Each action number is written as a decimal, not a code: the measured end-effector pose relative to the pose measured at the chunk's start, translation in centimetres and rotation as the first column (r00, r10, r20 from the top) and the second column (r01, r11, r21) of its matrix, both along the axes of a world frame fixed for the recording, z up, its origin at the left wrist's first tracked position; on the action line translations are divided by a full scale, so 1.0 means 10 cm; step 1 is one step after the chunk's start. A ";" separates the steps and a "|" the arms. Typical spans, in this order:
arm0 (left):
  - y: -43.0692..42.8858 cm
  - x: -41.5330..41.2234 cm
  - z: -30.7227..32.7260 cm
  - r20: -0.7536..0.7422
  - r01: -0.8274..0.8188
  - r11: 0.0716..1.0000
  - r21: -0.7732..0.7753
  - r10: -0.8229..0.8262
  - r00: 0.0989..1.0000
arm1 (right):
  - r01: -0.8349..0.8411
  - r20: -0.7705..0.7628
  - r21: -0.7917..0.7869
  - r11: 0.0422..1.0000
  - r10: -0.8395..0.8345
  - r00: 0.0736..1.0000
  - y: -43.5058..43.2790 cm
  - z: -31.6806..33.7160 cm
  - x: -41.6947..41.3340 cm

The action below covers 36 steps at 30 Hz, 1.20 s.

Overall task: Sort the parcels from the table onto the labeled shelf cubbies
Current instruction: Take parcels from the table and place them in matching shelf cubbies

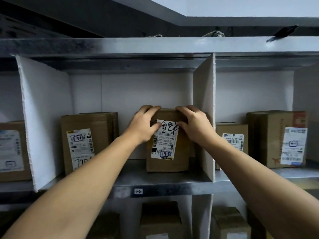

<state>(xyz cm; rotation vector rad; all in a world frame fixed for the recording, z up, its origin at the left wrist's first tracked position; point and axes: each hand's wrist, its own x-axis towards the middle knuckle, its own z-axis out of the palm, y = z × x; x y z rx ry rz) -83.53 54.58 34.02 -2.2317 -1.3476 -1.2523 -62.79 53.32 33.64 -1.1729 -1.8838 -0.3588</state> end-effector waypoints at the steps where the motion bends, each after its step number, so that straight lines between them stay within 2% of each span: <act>1: 0.00 0.01 0.01 -0.006 -0.005 1.000 -0.002 0.005 1.000 | -0.006 -0.004 0.003 1.000 0.006 1.000 0.00 0.00 0.02; 6: -0.05 0.00 -0.02 -0.016 -0.056 0.998 -0.003 0.056 0.998 | -0.037 -0.013 -0.014 0.999 0.037 0.999 0.02 -0.03 -0.02; 11: -0.23 -0.09 0.00 0.049 -0.084 0.996 0.025 0.083 0.995 | -0.052 -0.066 0.001 0.999 0.052 0.996 -0.11 -0.12 -0.11; 15: -0.48 -0.18 0.01 -0.024 -0.142 0.988 0.067 0.144 0.989 | 0.023 0.087 0.118 0.993 -0.034 0.996 -0.30 -0.18 -0.10; 20: -0.81 -0.19 -0.20 -0.046 -0.155 0.987 0.039 0.157 0.987 | 0.050 0.160 0.164 0.985 -0.076 0.984 -0.56 -0.27 0.01; 26: -1.18 -0.03 -0.47 -0.100 -0.209 0.978 0.009 0.209 0.973 | 0.115 0.230 0.087 0.990 -0.132 0.964 -0.96 -0.47 0.23; 32: -1.49 0.46 -0.63 -0.135 -0.127 0.991 0.043 0.132 0.982 | 0.174 0.266 0.030 0.984 -0.175 0.948 -1.30 -0.65 0.66; 36: -1.53 0.92 -0.56 -0.145 -0.045 0.997 0.059 0.054 0.988 | 0.213 0.220 0.017 0.977 -0.211 0.952 -1.39 -0.70 1.05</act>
